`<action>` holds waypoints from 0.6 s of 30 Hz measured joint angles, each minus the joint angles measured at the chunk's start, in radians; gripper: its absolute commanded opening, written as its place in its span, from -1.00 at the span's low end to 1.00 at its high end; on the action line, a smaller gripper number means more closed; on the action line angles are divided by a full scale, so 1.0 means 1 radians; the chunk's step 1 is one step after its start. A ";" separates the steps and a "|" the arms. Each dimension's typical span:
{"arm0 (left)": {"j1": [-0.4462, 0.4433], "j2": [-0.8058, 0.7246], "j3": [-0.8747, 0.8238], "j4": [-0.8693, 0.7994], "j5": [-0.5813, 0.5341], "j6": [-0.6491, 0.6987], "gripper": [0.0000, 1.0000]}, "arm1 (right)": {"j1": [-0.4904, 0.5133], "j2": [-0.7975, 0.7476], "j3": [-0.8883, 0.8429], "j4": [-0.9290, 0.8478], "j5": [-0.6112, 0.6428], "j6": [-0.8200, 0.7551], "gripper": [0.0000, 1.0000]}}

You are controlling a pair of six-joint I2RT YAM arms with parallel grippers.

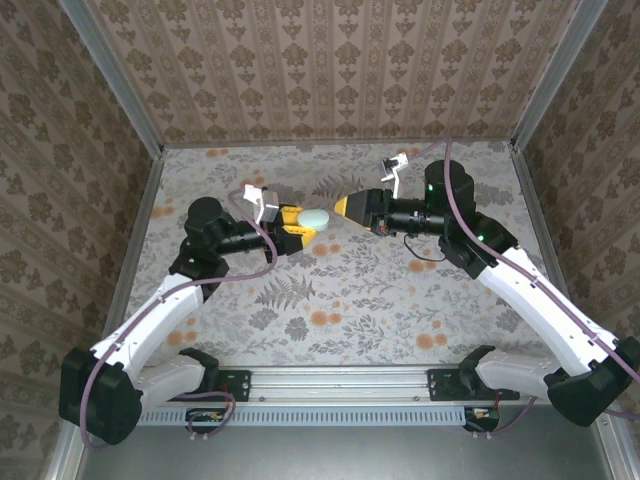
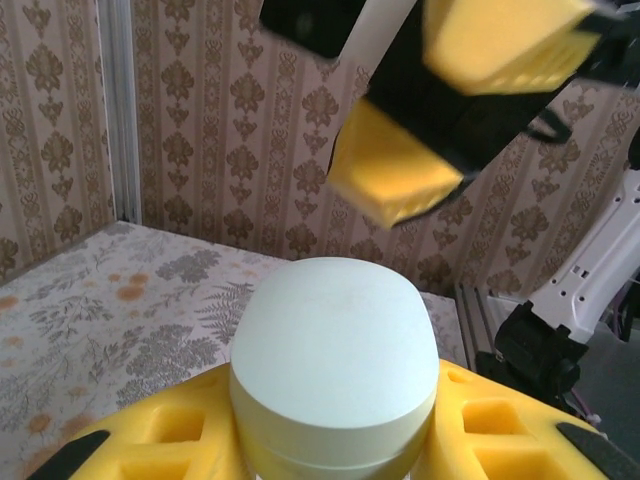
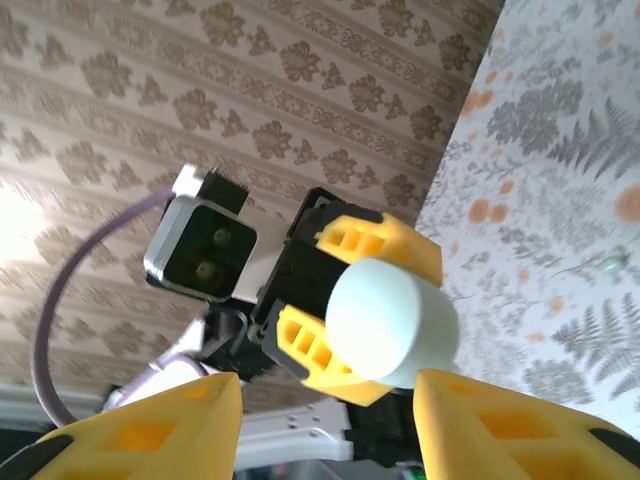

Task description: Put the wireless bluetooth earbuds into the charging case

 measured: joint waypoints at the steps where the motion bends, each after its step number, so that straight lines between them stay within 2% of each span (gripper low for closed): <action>1: 0.000 -0.002 0.007 -0.019 0.001 0.006 -0.54 | 0.016 0.002 0.017 -0.034 0.013 -0.042 0.13; 3: 0.000 -0.003 0.022 -0.055 0.011 0.018 -0.53 | 0.053 0.016 0.048 -0.112 0.039 -0.136 0.26; 7: 0.000 -0.003 0.040 -0.103 0.042 0.022 -0.54 | 0.088 0.062 0.082 -0.243 0.078 -0.306 0.35; 12: 0.005 -0.003 0.058 -0.151 0.086 0.022 -0.54 | 0.088 0.075 0.090 -0.344 0.119 -0.496 0.38; 18: 0.006 -0.003 0.080 -0.195 0.117 0.022 -0.55 | 0.088 0.079 0.120 -0.359 0.130 -0.618 0.38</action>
